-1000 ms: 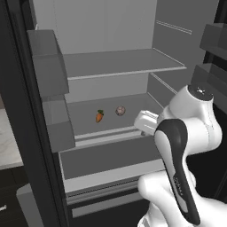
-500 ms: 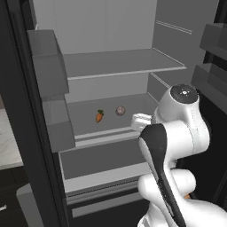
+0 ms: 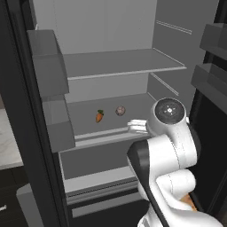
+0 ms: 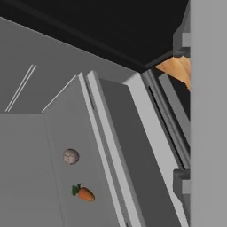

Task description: Pick the egg and butter from the fridge and place them by the bowl for mixing.

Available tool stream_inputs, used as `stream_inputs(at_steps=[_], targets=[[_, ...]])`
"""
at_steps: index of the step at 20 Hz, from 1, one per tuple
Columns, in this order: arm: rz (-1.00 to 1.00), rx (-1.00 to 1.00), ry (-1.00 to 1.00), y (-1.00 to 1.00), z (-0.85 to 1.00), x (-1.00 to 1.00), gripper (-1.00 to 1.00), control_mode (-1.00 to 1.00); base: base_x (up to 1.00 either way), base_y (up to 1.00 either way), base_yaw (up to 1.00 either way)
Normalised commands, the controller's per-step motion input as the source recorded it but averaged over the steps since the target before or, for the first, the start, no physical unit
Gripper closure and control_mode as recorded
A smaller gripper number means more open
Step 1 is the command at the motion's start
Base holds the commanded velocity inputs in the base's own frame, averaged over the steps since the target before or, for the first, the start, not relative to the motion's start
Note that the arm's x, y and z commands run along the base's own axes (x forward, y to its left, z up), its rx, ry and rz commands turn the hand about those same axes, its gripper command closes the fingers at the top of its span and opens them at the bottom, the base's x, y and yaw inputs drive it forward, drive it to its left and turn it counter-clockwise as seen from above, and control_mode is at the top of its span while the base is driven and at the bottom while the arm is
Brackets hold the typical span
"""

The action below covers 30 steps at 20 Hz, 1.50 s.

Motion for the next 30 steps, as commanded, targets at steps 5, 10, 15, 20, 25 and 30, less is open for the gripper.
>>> stream_inputs(at_steps=[5,10,15,20,25,30], targets=[[0.01,0.08,0.01,-0.20,0.04,0.00,-1.00,-1.00,0.00,0.00,0.00],[0.05,0.06,0.01,-0.31,0.00,0.00,-1.00,-1.00,0.00,0.00,0.00],[0.19,0.00,0.00,-0.36,0.00,0.00,-1.00,-1.00,0.00,0.00,0.00],[0.17,0.02,0.06,-0.21,0.00,0.01,-1.00,-1.00,0.00,0.00,0.00],[0.12,0.00,0.15,0.00,0.00,0.16,-1.00,-1.00,0.00,0.00,0.00],[0.00,0.00,0.01,0.00,0.00,0.31,-1.00,-1.00,0.00,0.00,0.00]])
